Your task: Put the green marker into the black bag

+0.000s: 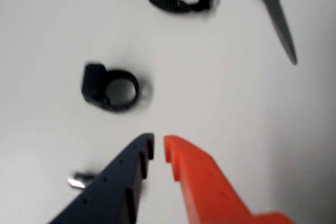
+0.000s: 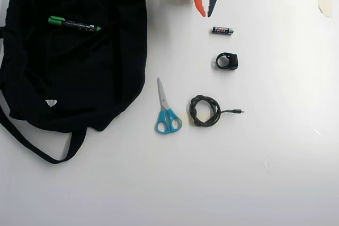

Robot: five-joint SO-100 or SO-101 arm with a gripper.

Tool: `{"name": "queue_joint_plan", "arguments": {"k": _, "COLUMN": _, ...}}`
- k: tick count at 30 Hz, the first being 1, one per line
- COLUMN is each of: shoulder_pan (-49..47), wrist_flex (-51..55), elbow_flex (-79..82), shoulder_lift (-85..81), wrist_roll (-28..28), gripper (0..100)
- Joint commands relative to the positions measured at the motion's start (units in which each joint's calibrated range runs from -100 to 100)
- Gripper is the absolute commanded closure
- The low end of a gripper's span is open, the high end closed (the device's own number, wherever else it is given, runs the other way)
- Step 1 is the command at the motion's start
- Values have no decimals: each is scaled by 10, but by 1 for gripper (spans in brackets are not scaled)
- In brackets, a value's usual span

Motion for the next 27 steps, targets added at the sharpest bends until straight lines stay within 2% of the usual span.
{"name": "queue_joint_plan", "arguments": {"k": 1, "shoulder_pan": -1, "wrist_flex": -3, "elbow_flex": 39, "shoulder_lift": -9, "wrist_roll": 37, "gripper": 97}}
{"name": "queue_joint_plan", "arguments": {"k": 9, "shoulder_pan": 1, "wrist_flex": -12, "elbow_flex": 168, "shoulder_lift": -9, "wrist_roll": 37, "gripper": 97}}
{"name": "queue_joint_plan", "arguments": {"k": 18, "shoulder_pan": 46, "wrist_flex": -38, "elbow_flex": 199, "shoulder_lift": -9, "wrist_roll": 41, "gripper": 98}}
{"name": "queue_joint_plan", "arguments": {"k": 22, "shoulder_pan": 49, "wrist_flex": -54, "elbow_flex": 274, "shoulder_lift": -9, "wrist_roll": 38, "gripper": 97}}
{"name": "queue_joint_plan", "arguments": {"k": 27, "shoulder_pan": 52, "wrist_flex": -57, "elbow_flex": 277, "shoulder_lift": -9, "wrist_roll": 37, "gripper": 97}}
